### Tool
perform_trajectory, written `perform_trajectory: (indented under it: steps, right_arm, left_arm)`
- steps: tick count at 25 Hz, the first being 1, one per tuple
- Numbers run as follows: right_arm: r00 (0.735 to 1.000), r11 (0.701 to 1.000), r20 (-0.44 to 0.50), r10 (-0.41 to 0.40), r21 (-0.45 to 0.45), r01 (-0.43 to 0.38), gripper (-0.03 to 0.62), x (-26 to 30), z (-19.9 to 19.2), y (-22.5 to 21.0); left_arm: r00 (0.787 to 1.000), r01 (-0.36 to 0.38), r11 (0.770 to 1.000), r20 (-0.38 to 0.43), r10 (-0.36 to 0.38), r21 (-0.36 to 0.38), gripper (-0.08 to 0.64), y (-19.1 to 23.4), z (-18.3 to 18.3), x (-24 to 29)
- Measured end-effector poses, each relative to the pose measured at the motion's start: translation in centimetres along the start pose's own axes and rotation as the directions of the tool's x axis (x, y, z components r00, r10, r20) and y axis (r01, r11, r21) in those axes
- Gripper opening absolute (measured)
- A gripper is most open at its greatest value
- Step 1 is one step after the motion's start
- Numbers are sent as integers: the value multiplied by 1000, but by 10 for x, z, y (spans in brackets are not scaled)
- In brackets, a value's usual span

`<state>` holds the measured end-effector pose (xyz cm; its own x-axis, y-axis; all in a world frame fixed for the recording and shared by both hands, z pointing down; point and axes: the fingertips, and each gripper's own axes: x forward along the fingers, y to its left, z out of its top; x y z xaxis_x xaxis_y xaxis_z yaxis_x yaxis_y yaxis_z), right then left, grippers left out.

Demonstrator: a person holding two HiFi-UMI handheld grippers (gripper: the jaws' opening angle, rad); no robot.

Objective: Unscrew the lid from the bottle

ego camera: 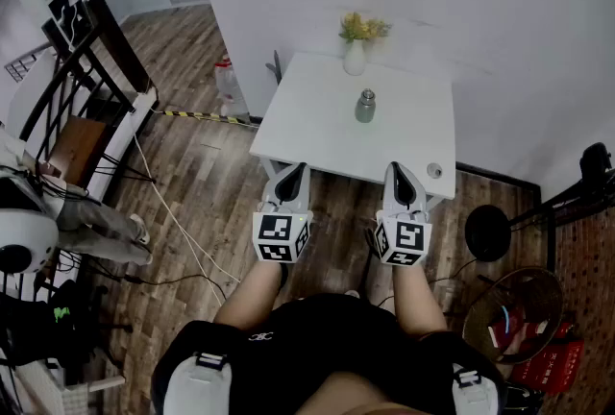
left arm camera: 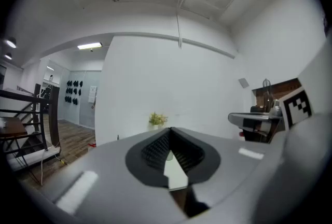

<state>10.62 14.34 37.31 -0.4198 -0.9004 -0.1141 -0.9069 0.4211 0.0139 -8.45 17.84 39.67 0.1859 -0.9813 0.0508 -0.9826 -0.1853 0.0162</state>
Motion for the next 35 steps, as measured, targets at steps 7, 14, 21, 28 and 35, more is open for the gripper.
perform_trajectory:
  steps: [7, 14, 21, 28, 35]
  right_arm:
    - [999, 1000, 37, -5, 14, 5, -2, -11, 4, -9]
    - [999, 999, 44, 5, 37, -7, -2, -11, 2, -32]
    - [997, 998, 57, 45, 47, -47, -2, -11, -1, -61]
    - [997, 997, 47, 62, 50, -64, -2, 6, -6, -77]
    - [995, 995, 42, 87, 47, -89, -2, 33, -15, -83]
  left_arm:
    - [1000, -1, 1000, -2, 1, -3, 52, -12, 1, -4]
    - [1000, -16, 1000, -9, 16, -1, 53, -27, 0, 6]
    - [998, -60, 998, -7, 60, 2, 54, -50, -5, 18]
    - [998, -55, 998, -16, 55, 8, 54, -67, -7, 38]
    - [998, -60, 998, -16, 59, -6, 54, -63, -13, 65]
